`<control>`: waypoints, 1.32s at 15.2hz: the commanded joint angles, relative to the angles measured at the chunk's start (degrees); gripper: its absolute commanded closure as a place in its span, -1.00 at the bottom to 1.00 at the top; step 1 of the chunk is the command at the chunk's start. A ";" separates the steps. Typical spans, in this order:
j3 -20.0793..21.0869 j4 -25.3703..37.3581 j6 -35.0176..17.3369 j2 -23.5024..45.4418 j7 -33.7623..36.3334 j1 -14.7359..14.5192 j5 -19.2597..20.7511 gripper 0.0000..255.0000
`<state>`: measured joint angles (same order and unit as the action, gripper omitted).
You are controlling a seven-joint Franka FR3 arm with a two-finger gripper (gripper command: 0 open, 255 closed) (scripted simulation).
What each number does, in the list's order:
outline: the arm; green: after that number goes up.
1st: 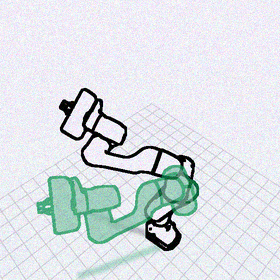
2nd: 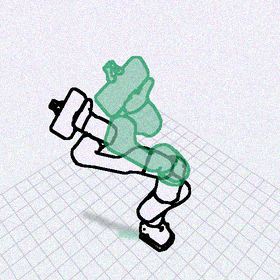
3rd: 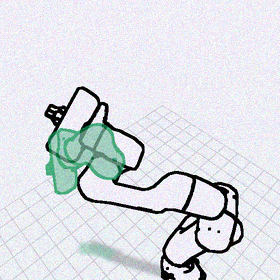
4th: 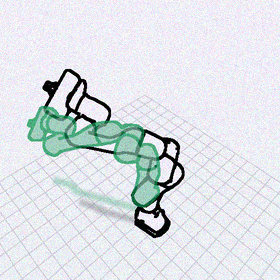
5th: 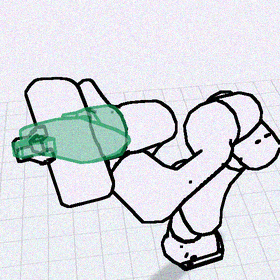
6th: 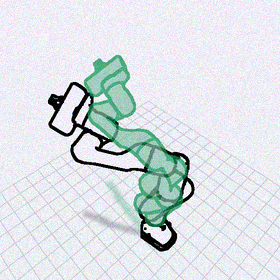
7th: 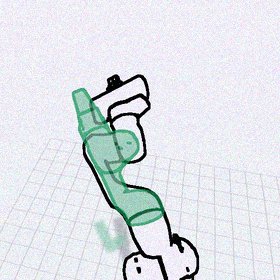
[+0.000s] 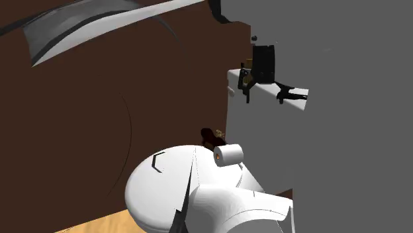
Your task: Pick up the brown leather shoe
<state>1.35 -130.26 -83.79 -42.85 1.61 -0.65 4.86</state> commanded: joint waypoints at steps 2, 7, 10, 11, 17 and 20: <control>0.34 -0.82 -1.83 0.95 0.41 -0.23 -0.35 -1.00; 2.09 -3.80 -10.97 6.73 2.30 -1.32 -1.87 -1.00; 3.17 -4.68 -16.36 11.00 3.38 -1.96 -2.57 -1.00; 3.53 -4.82 -18.13 12.54 3.73 -2.16 -2.76 -1.00; 5.75 -4.04 -28.18 22.84 5.89 -3.22 -3.34 -1.00; 6.83 -2.61 -32.71 28.54 7.05 -3.68 -3.19 -1.00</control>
<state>7.71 -133.51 -114.78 -16.48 8.12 -4.13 1.61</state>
